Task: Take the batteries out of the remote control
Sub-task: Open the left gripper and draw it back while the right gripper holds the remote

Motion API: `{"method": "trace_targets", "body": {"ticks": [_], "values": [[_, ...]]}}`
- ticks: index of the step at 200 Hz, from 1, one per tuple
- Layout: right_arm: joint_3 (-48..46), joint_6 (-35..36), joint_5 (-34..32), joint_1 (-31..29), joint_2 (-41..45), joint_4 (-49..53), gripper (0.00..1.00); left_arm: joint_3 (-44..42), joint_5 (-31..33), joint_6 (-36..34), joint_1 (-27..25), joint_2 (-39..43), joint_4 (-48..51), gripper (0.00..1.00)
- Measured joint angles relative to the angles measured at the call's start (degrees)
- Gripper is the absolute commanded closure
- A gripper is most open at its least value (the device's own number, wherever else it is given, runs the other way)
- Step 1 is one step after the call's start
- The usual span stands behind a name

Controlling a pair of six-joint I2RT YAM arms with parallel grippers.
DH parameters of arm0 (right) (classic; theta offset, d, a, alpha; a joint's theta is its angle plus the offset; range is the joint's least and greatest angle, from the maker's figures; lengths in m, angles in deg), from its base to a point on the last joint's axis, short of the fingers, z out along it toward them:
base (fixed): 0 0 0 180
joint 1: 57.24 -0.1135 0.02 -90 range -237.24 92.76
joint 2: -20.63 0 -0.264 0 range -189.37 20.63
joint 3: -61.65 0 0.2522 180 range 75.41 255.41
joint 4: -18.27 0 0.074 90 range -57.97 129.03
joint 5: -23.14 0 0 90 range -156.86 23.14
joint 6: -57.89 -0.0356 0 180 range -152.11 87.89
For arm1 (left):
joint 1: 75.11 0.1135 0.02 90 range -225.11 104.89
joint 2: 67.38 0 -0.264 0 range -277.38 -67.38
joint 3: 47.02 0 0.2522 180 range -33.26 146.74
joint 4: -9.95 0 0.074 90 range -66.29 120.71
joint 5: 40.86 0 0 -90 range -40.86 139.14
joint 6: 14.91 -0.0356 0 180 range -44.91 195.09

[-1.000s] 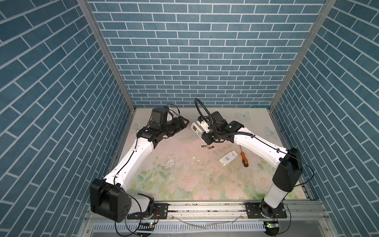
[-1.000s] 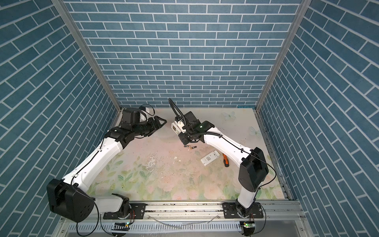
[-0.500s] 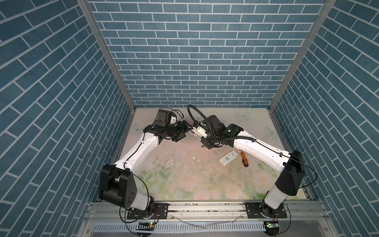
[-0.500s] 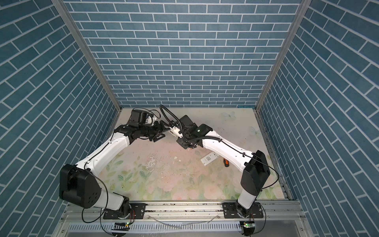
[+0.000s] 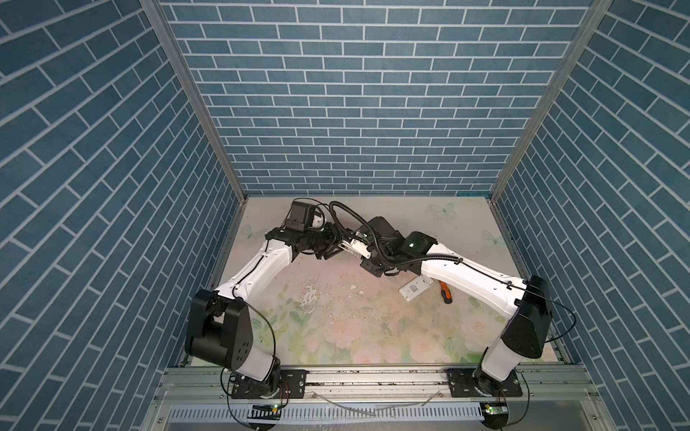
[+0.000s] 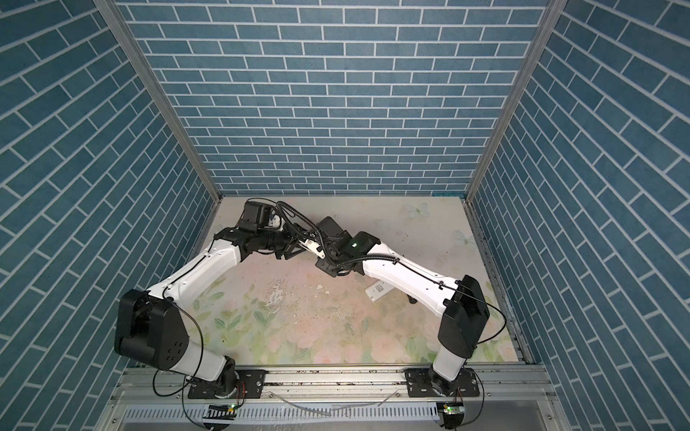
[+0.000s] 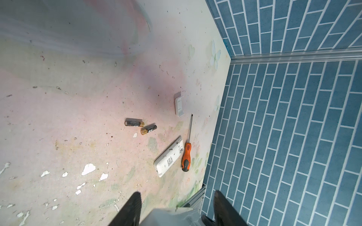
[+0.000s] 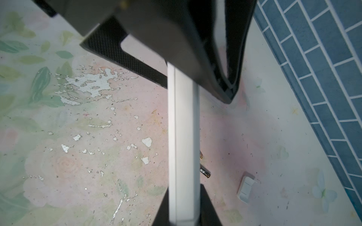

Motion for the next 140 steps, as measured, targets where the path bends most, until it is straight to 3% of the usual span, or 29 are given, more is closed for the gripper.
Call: {"method": "trace_targets", "body": {"ticks": [40,110,140], "values": [[0.0,1.86,-2.67,-1.09,-0.09,-0.15,1.0,0.02,-1.14,0.81,0.11,-0.35,0.55,0.49],[0.0,3.69,-8.33,-1.6,-1.46,-2.14,1.0,0.04,-2.47,2.71,0.52,-0.37,0.92,0.42],[-0.85,4.61,-10.32,-1.86,-1.62,-4.42,1.0,0.02,-3.39,4.2,1.03,-0.35,0.63,0.44]]}}
